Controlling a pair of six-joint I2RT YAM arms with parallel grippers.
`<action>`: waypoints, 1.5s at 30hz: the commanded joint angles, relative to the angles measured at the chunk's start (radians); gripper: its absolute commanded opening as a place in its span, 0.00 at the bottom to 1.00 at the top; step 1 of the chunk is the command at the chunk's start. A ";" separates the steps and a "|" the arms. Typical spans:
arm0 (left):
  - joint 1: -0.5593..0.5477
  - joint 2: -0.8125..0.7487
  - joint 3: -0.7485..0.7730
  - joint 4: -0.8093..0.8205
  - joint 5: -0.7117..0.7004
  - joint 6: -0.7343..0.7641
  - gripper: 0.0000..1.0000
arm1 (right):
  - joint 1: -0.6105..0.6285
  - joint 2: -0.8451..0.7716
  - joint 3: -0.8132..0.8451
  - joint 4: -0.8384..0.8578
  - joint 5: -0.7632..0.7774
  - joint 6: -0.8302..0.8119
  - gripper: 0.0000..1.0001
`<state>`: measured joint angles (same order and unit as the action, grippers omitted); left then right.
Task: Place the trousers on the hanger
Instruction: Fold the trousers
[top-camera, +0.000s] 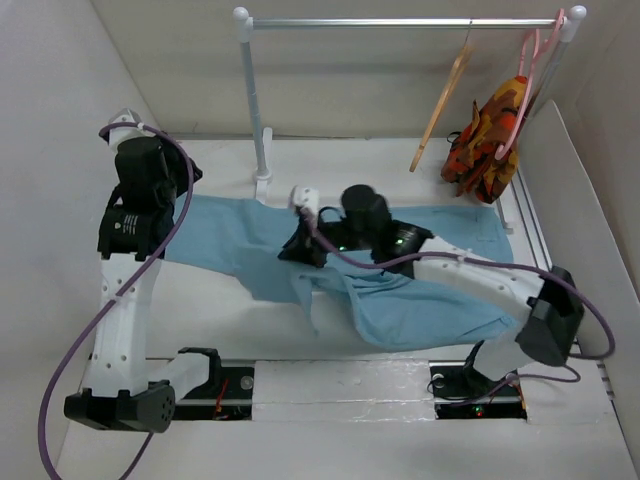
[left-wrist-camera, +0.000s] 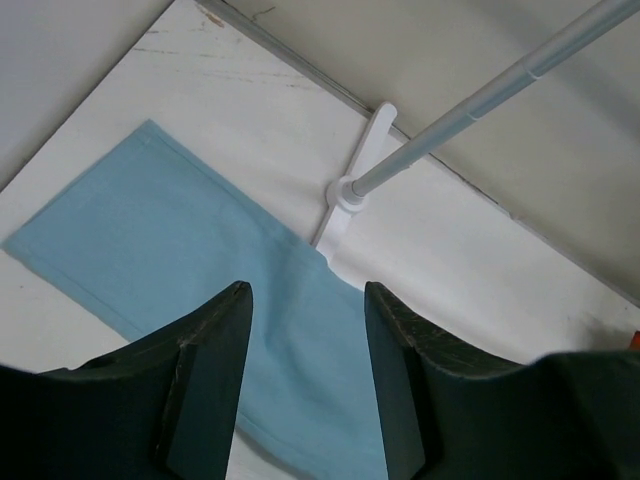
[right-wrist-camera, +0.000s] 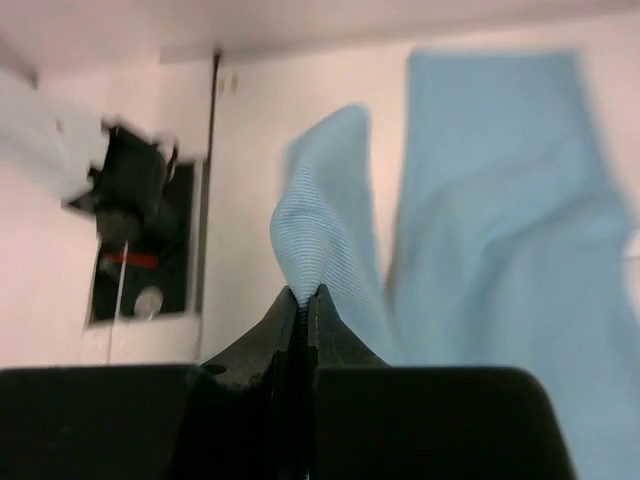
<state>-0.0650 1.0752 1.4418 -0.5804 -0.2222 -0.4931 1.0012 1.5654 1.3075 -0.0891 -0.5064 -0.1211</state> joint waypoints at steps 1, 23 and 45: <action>0.004 0.037 0.075 -0.010 -0.031 0.053 0.45 | -0.131 -0.035 -0.184 0.287 -0.179 0.120 0.00; -0.058 -0.012 0.070 -0.107 0.113 0.051 0.43 | 0.108 -0.104 -0.169 -0.200 0.244 -0.170 0.00; -0.058 -0.027 0.155 0.004 0.328 -0.064 0.42 | 0.315 0.559 -0.001 -0.164 0.370 -0.106 0.15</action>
<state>-0.1234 1.0634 1.5803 -0.6266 0.0803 -0.5518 1.2888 2.0045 1.3182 -0.2203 -0.1318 -0.2623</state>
